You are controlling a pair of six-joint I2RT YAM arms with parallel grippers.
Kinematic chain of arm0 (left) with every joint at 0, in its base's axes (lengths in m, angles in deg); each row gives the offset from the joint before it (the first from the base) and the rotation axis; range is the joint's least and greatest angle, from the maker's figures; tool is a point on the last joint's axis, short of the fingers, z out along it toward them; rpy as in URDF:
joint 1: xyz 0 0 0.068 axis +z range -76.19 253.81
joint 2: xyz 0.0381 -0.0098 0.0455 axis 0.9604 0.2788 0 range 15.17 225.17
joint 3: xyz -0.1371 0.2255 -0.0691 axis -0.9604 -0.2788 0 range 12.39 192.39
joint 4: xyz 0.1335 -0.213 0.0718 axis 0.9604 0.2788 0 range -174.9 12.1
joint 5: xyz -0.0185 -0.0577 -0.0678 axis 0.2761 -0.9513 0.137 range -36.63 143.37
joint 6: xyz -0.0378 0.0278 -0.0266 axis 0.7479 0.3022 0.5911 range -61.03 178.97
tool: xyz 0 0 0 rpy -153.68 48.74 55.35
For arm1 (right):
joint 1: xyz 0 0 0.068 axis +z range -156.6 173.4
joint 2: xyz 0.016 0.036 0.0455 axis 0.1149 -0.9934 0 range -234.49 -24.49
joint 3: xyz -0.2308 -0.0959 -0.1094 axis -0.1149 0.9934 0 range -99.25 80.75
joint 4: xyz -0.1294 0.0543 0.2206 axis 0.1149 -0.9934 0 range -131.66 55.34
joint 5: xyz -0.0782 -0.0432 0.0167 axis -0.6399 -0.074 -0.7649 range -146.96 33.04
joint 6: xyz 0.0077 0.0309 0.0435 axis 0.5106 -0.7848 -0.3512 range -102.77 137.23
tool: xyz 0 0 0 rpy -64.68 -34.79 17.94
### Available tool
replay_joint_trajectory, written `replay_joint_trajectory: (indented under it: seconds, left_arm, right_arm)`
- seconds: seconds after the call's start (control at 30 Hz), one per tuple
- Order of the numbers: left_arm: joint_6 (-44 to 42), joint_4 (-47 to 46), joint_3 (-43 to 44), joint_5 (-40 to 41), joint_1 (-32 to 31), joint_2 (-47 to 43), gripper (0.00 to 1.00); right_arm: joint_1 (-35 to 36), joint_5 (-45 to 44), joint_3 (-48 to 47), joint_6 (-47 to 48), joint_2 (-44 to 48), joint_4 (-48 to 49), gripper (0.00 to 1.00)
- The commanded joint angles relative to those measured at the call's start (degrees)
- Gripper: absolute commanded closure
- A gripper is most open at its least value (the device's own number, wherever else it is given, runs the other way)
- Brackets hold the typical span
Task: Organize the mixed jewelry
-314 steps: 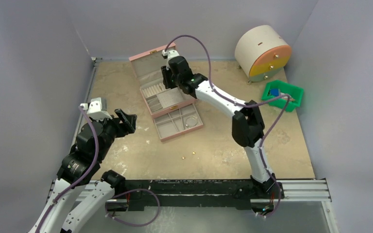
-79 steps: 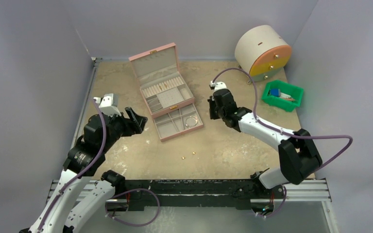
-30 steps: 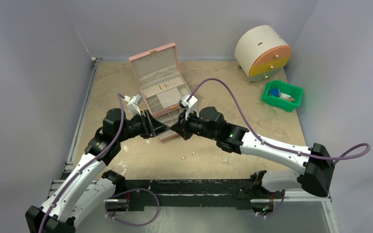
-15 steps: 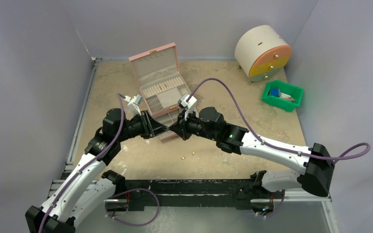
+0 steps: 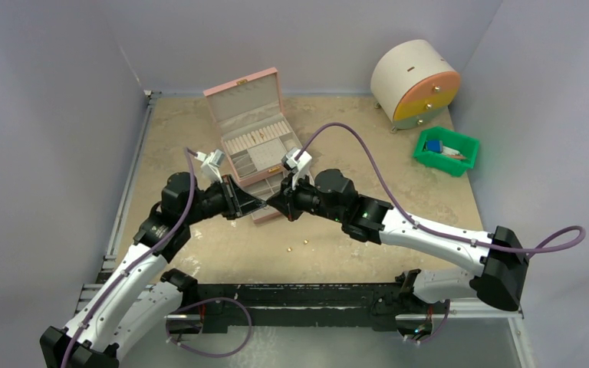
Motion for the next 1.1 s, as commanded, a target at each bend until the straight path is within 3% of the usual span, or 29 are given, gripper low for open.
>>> replay_joint_trajectory:
  seconds: [0.0, 0.23, 0.37, 0.73, 1.07]
  left_arm:
    - [0.5, -3.7, -0.2, -1.1, 0.2, -1.1, 1.0]
    - [0.1, -3.7, -0.4, -0.7, 0.2, -1.9, 1.0]
    - [0.1, -5.1, -0.5, -1.2, 0.2, -2.5, 1.0]
    - [5.5, -20.4, -2.8, -8.7, 0.2, -7.1, 1.0]
    - [5.1, -21.3, -0.9, -14.0, 0.2, -8.4, 1.0]
  right_arm:
    - [0.5, 0.0, -1.3, -1.0, 2.4, 3.4, 1.0]
    - [0.5, 1.4, 0.8, -1.5, 6.1, 2.7, 0.7]
    - [0.5, 4.7, 1.9, -2.9, 9.2, 0.4, 0.61]
    - [-0.3, 11.5, 3.9, -6.2, 14.0, 2.0, 0.52]
    - [-2.6, 22.0, 4.3, -10.3, 15.1, 7.3, 0.5]
